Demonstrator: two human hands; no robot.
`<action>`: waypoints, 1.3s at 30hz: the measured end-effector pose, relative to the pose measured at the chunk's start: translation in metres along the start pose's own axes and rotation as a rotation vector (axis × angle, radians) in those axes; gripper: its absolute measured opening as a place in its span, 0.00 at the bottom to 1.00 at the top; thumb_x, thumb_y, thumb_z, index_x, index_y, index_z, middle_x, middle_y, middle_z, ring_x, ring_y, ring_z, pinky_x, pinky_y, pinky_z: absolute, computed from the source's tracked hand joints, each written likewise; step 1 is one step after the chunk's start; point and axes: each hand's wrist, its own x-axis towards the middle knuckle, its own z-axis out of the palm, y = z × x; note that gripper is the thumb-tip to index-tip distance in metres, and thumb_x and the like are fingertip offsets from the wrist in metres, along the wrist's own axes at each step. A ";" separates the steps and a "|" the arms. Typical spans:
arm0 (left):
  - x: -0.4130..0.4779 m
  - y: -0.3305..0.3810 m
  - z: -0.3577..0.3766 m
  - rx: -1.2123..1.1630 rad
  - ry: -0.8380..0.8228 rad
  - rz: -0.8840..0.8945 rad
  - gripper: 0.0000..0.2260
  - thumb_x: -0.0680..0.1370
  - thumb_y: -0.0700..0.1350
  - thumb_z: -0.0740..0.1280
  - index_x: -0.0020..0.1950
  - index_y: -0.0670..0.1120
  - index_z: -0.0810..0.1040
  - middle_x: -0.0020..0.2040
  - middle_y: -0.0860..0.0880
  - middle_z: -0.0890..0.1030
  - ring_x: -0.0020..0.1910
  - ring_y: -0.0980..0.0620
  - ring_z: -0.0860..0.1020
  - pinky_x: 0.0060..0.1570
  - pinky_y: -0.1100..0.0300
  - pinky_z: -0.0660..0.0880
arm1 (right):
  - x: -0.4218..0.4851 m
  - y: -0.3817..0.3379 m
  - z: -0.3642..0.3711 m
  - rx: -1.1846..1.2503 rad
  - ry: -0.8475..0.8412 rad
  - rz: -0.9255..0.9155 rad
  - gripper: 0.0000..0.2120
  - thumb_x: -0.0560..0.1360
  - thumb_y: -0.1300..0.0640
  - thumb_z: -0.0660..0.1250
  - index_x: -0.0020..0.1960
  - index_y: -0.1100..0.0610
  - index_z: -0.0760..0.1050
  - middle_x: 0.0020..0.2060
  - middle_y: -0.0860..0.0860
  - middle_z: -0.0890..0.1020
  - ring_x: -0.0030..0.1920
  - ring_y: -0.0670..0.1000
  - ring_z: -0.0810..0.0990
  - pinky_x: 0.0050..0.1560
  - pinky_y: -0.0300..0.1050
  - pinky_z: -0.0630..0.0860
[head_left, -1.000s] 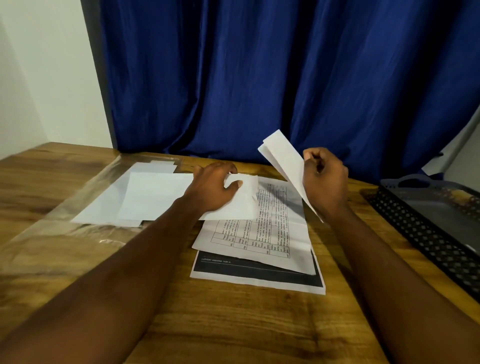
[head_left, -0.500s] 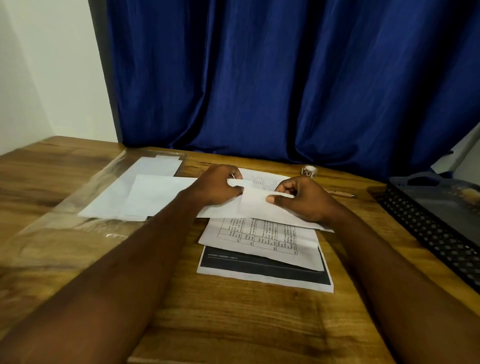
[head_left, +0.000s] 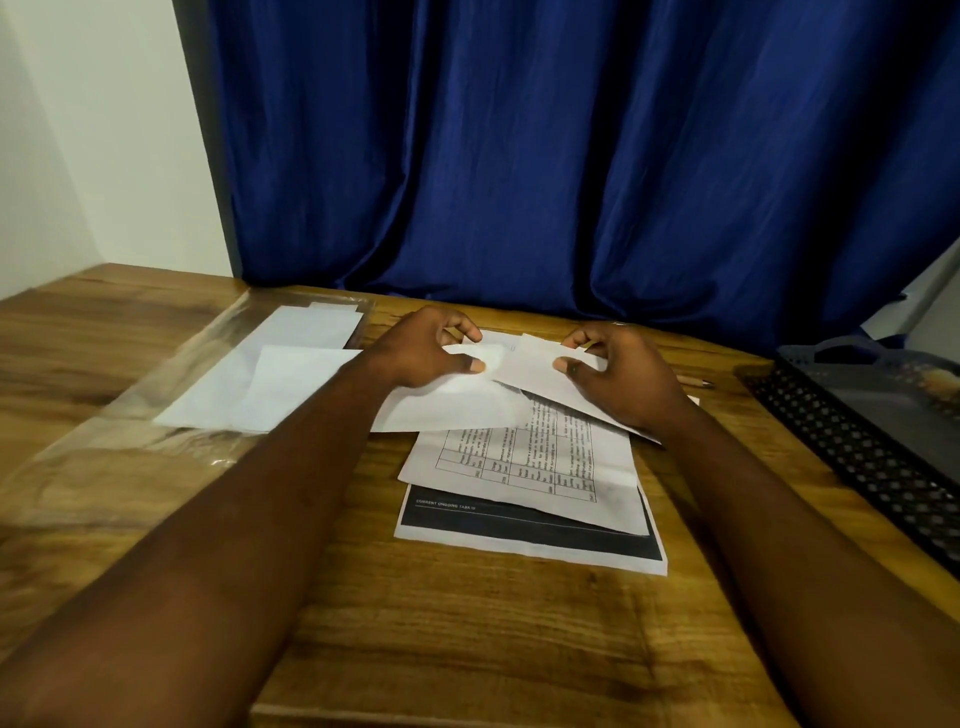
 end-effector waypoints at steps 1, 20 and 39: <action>-0.001 0.001 0.000 -0.017 0.002 0.002 0.18 0.73 0.49 0.80 0.61 0.52 0.83 0.60 0.54 0.82 0.61 0.54 0.78 0.56 0.61 0.71 | 0.001 0.001 -0.002 -0.017 0.005 -0.007 0.12 0.78 0.46 0.76 0.59 0.48 0.83 0.58 0.44 0.85 0.59 0.45 0.81 0.58 0.43 0.76; 0.001 -0.005 0.004 -0.049 -0.002 0.022 0.13 0.76 0.53 0.77 0.59 0.57 0.82 0.51 0.55 0.82 0.58 0.52 0.79 0.61 0.53 0.75 | -0.004 0.004 -0.003 0.069 -0.212 -0.078 0.06 0.77 0.47 0.77 0.52 0.47 0.85 0.53 0.40 0.86 0.54 0.42 0.83 0.57 0.49 0.82; -0.002 0.011 0.023 0.085 0.073 0.122 0.11 0.82 0.55 0.69 0.60 0.52 0.85 0.61 0.55 0.83 0.60 0.56 0.78 0.58 0.59 0.72 | -0.005 -0.010 0.006 0.160 -0.265 -0.085 0.05 0.78 0.50 0.77 0.52 0.49 0.86 0.47 0.44 0.88 0.46 0.44 0.85 0.49 0.44 0.80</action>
